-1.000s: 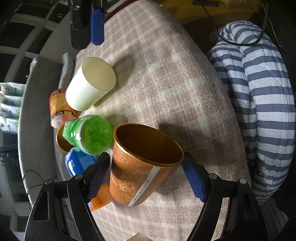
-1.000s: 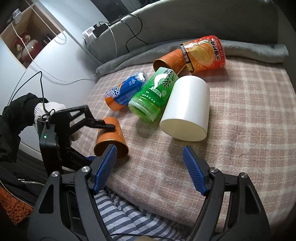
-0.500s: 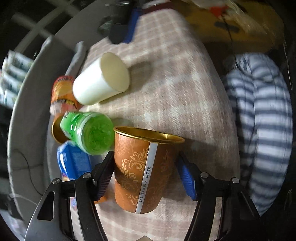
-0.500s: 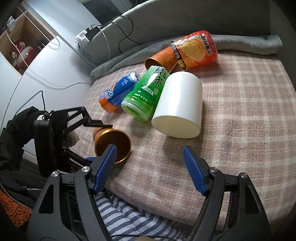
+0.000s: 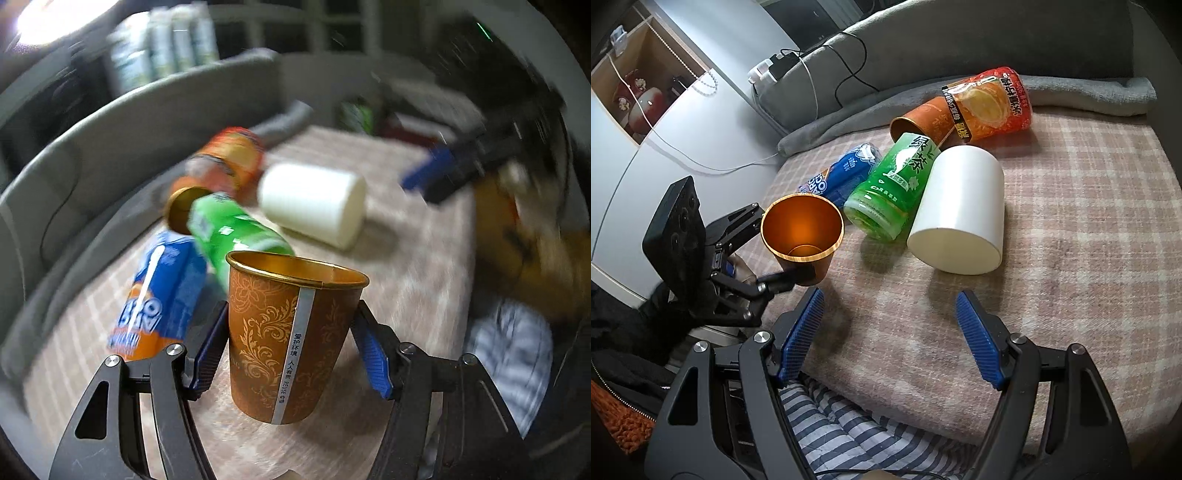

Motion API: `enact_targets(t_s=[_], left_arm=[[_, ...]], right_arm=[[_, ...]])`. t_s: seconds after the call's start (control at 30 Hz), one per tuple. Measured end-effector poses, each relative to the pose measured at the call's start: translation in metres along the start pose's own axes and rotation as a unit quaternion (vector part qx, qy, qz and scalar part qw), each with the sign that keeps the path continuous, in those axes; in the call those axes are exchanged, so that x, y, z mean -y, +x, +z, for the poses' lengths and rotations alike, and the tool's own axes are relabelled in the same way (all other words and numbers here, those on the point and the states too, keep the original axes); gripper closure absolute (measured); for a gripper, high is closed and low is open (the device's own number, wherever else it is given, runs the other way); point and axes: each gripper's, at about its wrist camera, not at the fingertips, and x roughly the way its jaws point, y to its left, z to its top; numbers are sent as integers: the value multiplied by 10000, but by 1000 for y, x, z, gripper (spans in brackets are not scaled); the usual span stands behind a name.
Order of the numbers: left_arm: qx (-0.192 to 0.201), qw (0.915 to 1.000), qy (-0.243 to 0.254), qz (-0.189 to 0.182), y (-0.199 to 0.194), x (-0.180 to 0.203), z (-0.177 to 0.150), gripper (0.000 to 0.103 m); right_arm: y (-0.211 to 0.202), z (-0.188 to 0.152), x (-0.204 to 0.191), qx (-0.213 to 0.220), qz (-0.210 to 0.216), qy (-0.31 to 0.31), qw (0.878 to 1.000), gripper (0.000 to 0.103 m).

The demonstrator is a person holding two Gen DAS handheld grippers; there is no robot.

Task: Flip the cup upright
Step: 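Rotate the held cup with the left gripper until its rim faces up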

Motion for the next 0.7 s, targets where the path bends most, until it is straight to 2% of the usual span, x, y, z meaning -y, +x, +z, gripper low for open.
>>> enact_targets(t_s=[0.1, 0.27, 0.37, 0.6, 0.7], left_arm=[[316, 9981, -521, 134, -7, -4, -5, 38], [823, 9864, -1351, 440, -15, -10, -16, 38], [805, 9827, -1565, 570, -10, -8, -19, 38], [749, 9677, -2265, 810, -3, -9, -33, 38], [764, 9670, -2249, 925, -4, -5, -38, 39]], right_arm=[[0, 0, -3, 16, 21, -17, 10000, 26], [-1, -1, -12, 21, 61, -102, 9999, 26], [-3, -3, -17, 47, 65, -162, 9998, 26], [-9, -9, -26, 89, 80, -225, 9997, 26], [-13, -11, -29, 122, 79, -248, 9996, 26]])
